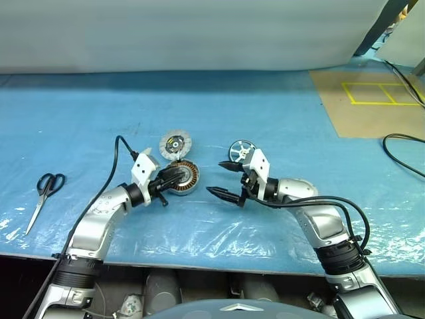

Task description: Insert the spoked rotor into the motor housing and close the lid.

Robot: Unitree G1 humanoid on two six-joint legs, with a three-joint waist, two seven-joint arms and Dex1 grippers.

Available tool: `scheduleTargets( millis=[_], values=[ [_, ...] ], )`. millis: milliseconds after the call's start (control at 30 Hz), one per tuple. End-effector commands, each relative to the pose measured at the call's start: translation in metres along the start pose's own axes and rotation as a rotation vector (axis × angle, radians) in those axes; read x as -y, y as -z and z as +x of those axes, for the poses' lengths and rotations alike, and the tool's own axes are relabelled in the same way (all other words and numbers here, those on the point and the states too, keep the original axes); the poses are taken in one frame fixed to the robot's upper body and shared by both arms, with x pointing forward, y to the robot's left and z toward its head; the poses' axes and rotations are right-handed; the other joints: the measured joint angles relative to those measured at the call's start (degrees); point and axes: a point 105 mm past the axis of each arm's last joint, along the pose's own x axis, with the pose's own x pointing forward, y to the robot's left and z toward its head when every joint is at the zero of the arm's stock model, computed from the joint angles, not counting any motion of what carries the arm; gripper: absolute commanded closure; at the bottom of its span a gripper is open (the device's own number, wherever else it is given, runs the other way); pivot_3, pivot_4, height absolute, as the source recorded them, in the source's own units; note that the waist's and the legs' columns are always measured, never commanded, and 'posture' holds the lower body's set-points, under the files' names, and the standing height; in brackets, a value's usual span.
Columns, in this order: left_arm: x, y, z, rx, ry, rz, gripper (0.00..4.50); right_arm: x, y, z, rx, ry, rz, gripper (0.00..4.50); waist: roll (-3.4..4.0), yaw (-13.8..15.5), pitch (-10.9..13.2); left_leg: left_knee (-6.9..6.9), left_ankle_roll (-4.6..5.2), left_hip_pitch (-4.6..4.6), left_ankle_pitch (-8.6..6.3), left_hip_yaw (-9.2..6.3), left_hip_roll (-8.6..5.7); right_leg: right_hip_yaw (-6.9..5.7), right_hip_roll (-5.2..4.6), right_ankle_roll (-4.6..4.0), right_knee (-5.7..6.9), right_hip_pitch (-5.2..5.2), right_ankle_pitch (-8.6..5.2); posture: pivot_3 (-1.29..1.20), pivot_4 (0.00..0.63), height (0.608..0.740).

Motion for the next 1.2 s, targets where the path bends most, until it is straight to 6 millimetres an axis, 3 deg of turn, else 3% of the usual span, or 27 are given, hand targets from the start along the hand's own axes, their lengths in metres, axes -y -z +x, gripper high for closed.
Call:
scheduleTargets(
  millis=[33, 733, 833, 933, 1067, 1200],
  values=[
    [0.000, -0.009, 0.002, 0.033, 0.013, 0.027, 3.83, -0.002, -0.011, 0.001, 0.038, -0.007, -0.031, 0.00, 0.00, 0.0, 0.0, 0.00, 0.00, 0.00, 0.00, 0.00, 0.00, 0.00, 0.00, 0.00, 0.00, 0.00, 0.00, 0.00, 0.150, 0.740],
    [0.000, -0.005, 0.004, 0.020, 0.013, 0.025, 3.83, 0.000, -0.011, 0.002, 0.035, -0.007, -0.039, 0.00, 0.00, 0.0, 0.0, 0.01, 0.00, 0.00, 0.00, 0.00, 0.00, 0.00, 0.00, 0.00, 0.01, 0.00, 0.00, 0.00, 0.150, 0.740],
    [-0.003, -0.005, 0.003, 0.020, -0.003, 0.023, 2.81, 0.000, -0.011, 0.002, 0.035, -0.007, -0.040, 0.00, 0.00, 0.0, 0.0, 0.01, 0.00, 0.00, 0.00, 0.00, 0.00, 0.00, 0.00, 0.00, 0.00, 0.00, 0.00, 0.00, 0.150, 0.740],
    [-0.011, -0.017, 0.002, 0.086, -0.063, -0.016, 1.83, 0.000, -0.010, 0.001, 0.032, -0.007, -0.039, 0.00, 0.00, 0.0, 0.0, 0.01, 0.00, 0.00, 0.00, 0.00, 0.00, 0.00, 0.00, 0.00, 0.00, 0.00, 0.00, 0.00, 0.150, 0.740],
    [-0.016, -0.037, -0.003, 0.182, -0.082, -0.070, 1.83, 0.001, -0.009, 0.001, 0.030, -0.005, -0.037, 0.00, 0.00, 0.0, 0.0, 0.03, 0.00, -0.01, 0.00, -0.01, 0.01, -0.01, 0.00, 0.00, 0.02, 0.00, 0.00, 0.00, 0.150, 0.740],
    [-0.018, -0.036, -0.003, 0.181, -0.089, -0.080, 2.80, 0.000, -0.008, 0.003, 0.027, -0.010, -0.036, 0.00, 0.00, 0.0, 0.0, 0.03, 0.00, -0.01, 0.00, -0.01, -0.01, 0.01, 0.00, 0.00, 0.01, 0.00, 0.00, 0.00, 0.150, 0.740]
  ],
)
